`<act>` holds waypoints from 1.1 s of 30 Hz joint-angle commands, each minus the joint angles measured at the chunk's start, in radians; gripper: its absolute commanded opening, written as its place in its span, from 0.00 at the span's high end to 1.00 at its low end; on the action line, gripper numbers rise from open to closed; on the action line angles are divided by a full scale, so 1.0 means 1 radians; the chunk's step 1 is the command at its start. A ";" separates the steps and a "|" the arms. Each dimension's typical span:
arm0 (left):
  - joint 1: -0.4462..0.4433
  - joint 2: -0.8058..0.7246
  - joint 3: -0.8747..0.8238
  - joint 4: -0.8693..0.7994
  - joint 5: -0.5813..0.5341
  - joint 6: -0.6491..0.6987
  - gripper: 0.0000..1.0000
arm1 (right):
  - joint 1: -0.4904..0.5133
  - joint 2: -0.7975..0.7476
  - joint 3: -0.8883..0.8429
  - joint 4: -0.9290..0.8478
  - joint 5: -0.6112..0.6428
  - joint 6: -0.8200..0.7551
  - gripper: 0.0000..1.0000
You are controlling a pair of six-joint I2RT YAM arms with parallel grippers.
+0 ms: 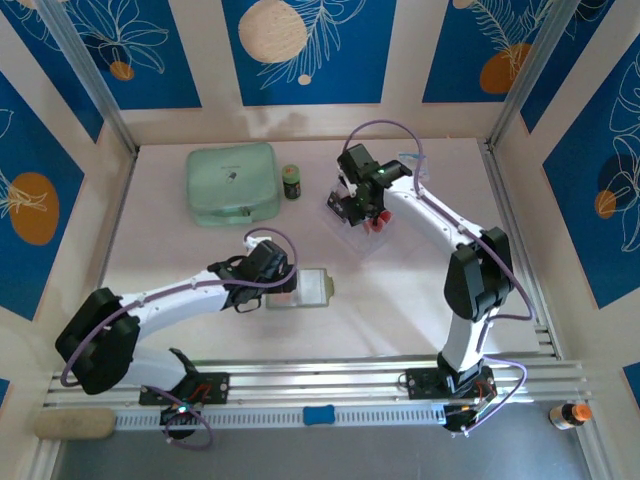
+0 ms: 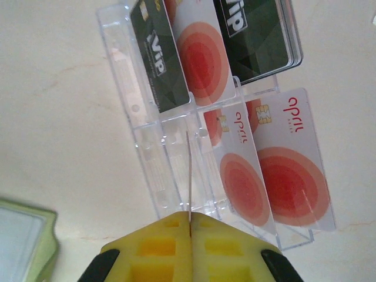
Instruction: Put the credit cards into the card holder
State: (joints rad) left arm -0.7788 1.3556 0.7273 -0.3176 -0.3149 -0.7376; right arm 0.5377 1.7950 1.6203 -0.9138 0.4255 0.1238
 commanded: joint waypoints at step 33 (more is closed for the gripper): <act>0.049 0.112 0.031 -0.072 -0.015 0.109 0.00 | 0.119 -0.305 -0.974 1.288 -0.556 0.810 1.00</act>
State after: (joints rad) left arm -0.7395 1.4567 0.7757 -0.3748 -0.3149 -0.6445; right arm 0.6460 1.4540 0.6727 0.2634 -0.1520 0.8883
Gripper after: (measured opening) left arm 0.998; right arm 0.044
